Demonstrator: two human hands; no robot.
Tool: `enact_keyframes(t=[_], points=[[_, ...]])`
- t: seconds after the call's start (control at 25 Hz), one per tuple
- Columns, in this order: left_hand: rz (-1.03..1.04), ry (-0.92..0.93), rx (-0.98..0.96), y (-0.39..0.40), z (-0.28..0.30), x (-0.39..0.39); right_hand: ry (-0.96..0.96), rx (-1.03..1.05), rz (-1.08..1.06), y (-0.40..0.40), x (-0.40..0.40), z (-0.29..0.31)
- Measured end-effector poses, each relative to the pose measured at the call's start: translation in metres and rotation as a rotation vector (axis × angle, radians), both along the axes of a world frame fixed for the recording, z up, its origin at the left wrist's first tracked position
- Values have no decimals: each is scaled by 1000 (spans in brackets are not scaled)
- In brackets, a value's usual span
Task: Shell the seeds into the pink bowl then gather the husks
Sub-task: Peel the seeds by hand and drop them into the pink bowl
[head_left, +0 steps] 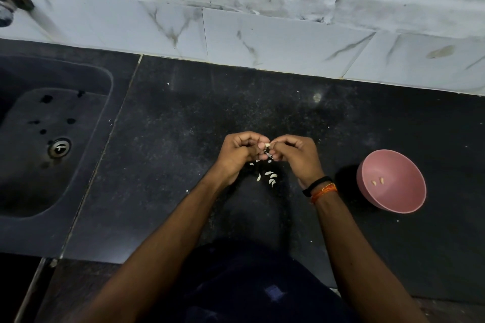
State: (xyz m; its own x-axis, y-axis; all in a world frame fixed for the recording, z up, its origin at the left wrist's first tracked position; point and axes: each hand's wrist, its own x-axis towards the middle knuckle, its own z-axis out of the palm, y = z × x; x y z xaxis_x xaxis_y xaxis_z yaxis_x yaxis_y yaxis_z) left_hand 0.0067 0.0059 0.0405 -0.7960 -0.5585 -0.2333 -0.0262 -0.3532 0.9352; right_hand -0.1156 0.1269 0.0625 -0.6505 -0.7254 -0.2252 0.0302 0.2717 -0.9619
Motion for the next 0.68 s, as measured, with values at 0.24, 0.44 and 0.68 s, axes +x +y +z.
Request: enact_keyframes(t=[0.24, 0.44, 0.68], points=[[0, 39, 268, 2, 5, 1, -252, -41, -48, -3, 6, 7], [37, 45, 482, 5, 7, 1, -270, -14, -61, -4, 6, 9], [117, 39, 571, 3, 3, 1, -18, 194, -112, 2, 2, -1]])
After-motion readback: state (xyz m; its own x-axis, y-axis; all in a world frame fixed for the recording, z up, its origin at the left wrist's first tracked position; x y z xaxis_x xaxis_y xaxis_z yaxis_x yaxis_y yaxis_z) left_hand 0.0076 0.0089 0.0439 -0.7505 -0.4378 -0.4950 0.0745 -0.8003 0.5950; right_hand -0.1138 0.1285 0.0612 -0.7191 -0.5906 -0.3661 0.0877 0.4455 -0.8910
